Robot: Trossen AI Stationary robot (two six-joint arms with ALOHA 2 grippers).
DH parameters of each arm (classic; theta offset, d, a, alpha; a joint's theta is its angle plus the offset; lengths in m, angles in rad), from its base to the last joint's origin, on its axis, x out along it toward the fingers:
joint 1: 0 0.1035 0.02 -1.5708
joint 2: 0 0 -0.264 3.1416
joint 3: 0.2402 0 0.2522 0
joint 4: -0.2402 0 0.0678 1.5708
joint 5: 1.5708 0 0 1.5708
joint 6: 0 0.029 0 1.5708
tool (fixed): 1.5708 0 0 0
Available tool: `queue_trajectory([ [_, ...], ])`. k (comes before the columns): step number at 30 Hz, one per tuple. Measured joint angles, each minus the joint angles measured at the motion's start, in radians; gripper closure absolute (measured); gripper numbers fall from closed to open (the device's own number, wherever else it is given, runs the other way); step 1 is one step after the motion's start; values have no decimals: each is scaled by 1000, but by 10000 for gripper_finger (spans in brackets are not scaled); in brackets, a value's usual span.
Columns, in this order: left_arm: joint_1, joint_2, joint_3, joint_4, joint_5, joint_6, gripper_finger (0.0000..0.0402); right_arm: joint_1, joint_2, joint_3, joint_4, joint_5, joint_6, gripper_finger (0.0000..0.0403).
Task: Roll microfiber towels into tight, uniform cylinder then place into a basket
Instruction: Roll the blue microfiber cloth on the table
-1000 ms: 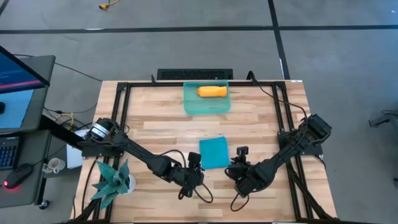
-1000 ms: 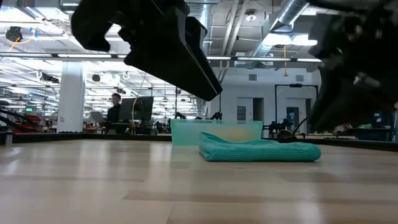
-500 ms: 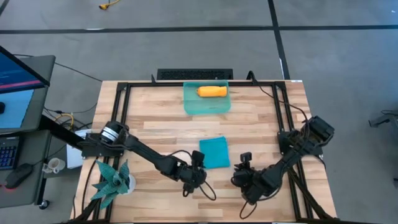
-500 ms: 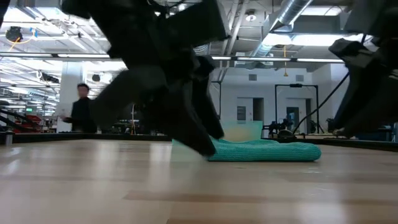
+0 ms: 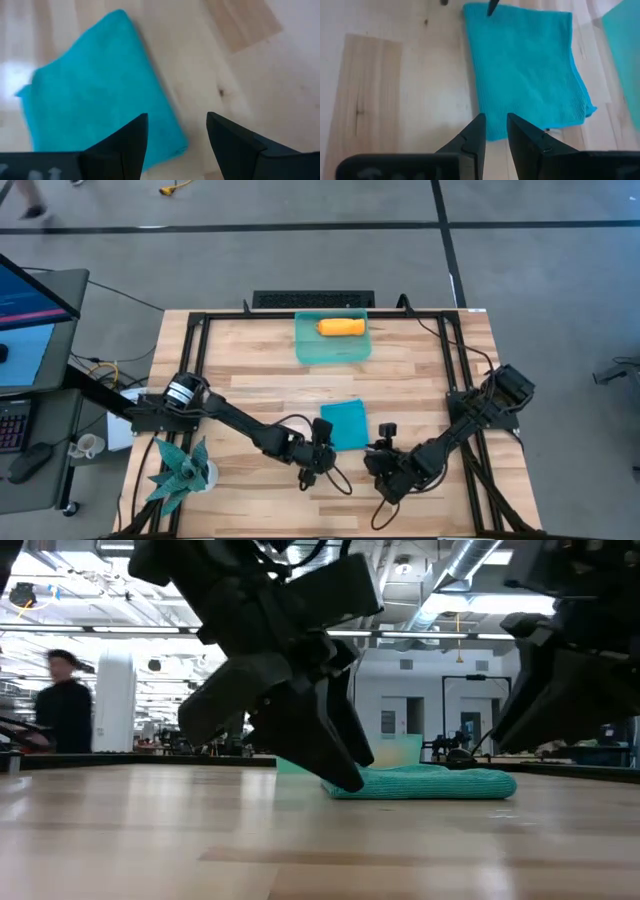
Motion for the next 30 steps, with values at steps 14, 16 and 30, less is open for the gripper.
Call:
queue_trajectory([
  [14,49,2,-5,-54,16,-82,207,-57,0,-15,57,-103,7,274],
  [16,49,2,-5,-59,16,-84,207,-63,0,-43,84,-105,-1,261],
  [30,67,2,-4,-83,26,-110,239,-84,0,-101,165,-103,-96,216],
])
